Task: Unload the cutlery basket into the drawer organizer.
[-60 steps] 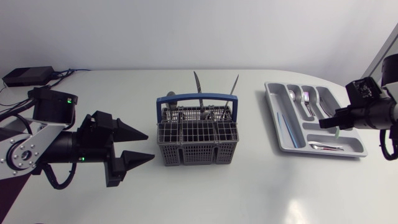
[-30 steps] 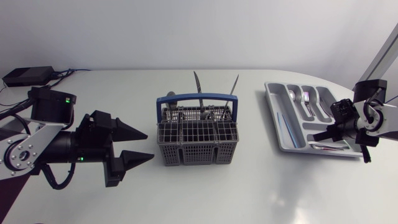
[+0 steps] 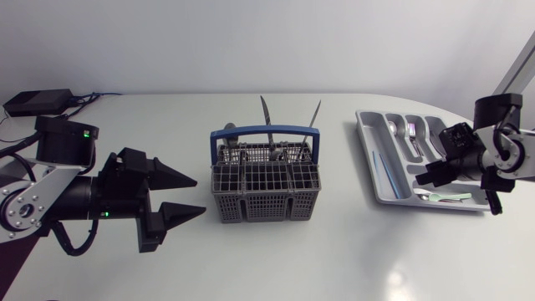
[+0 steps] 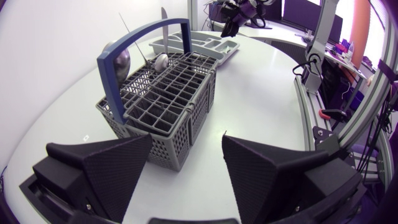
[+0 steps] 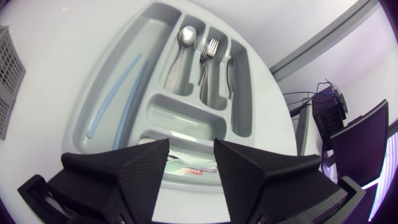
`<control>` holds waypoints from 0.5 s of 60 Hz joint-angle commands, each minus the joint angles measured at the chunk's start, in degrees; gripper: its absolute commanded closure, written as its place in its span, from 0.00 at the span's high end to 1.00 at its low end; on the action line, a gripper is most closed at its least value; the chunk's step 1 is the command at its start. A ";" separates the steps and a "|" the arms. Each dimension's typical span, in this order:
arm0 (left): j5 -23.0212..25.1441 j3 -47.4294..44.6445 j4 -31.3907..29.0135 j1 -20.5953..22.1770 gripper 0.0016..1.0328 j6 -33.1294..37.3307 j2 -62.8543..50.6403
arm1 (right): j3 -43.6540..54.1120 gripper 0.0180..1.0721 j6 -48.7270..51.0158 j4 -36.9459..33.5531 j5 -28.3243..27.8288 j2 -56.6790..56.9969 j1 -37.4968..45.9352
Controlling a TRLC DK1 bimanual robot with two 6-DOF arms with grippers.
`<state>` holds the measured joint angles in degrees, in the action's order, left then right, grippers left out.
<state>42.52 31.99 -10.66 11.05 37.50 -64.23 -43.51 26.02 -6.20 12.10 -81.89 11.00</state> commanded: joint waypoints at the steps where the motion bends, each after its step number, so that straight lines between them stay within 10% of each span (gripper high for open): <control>1: 0.02 1.41 -0.86 0.03 0.90 -1.11 1.47 | -1.05 0.61 -2.47 -4.26 -1.55 6.04 -2.92; 19: -0.60 1.76 -1.30 1.87 0.90 -1.99 2.35 | -4.83 0.61 -14.51 -14.55 -12.63 17.11 -21.11; 30: -2.18 2.29 -1.39 3.45 0.90 -2.95 2.53 | -6.06 0.14 -19.69 -10.94 -22.56 8.67 -27.18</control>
<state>40.62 32.21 -11.73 14.04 35.75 -62.50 -48.49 9.76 -18.17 -8.08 -68.90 -14.37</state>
